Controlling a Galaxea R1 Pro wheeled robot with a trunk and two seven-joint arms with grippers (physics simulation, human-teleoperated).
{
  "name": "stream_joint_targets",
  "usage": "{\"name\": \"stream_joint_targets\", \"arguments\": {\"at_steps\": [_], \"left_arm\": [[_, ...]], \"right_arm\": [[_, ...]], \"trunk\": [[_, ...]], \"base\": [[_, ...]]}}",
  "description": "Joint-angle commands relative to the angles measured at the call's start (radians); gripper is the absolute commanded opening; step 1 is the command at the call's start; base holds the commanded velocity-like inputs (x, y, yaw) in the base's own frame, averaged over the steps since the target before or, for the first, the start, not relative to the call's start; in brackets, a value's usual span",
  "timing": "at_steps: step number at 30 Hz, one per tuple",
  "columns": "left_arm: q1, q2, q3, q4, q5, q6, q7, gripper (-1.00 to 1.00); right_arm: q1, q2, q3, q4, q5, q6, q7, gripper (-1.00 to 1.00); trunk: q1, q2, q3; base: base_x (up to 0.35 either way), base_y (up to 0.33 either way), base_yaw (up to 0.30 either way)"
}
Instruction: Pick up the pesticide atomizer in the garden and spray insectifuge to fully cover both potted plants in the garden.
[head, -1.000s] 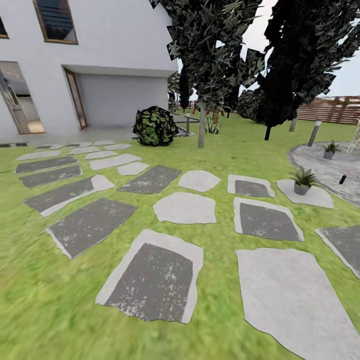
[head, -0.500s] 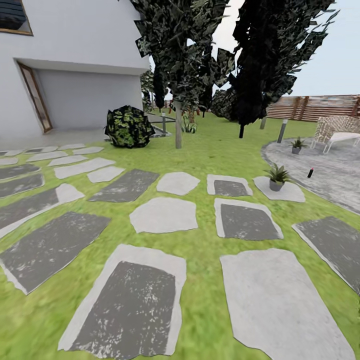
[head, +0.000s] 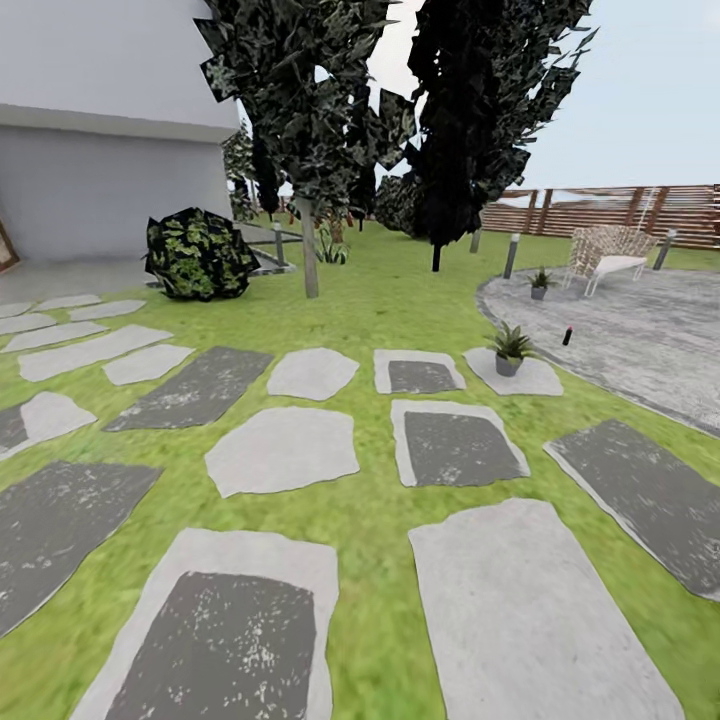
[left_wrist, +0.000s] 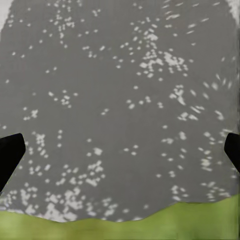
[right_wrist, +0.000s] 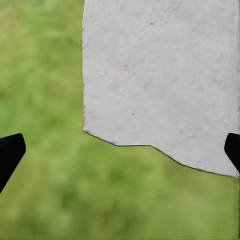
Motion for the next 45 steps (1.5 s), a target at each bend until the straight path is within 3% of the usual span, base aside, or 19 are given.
{"name": "stream_joint_targets", "arguments": {"at_steps": [1, 11, 45], "left_arm": [[0.0, 0.0, 0.001, 0.0, 0.001, -0.003, -0.001, 1.0], [0.0, 0.0, 0.001, 0.001, 0.001, -0.003, -0.001, 1.0], [0.0, 0.0, 0.001, -0.001, 0.001, -0.004, -0.001, 1.0]], "right_arm": [[0.0, 0.0, 0.0, 0.001, 0.001, -0.003, 0.0, 1.0], [-0.001, 0.0, 0.0, 0.001, 0.001, -0.003, 0.0, 1.0], [0.0, 0.0, 0.0, 0.002, 0.001, -0.005, 0.0, 1.0]], "trunk": [[0.0, 0.0, -0.002], [0.0, 0.0, -0.008], [0.0, 0.0, -0.008]], "base": [[0.339, 0.0, -0.268], [0.339, 0.0, -0.19], [0.339, 0.0, -0.002]]}}
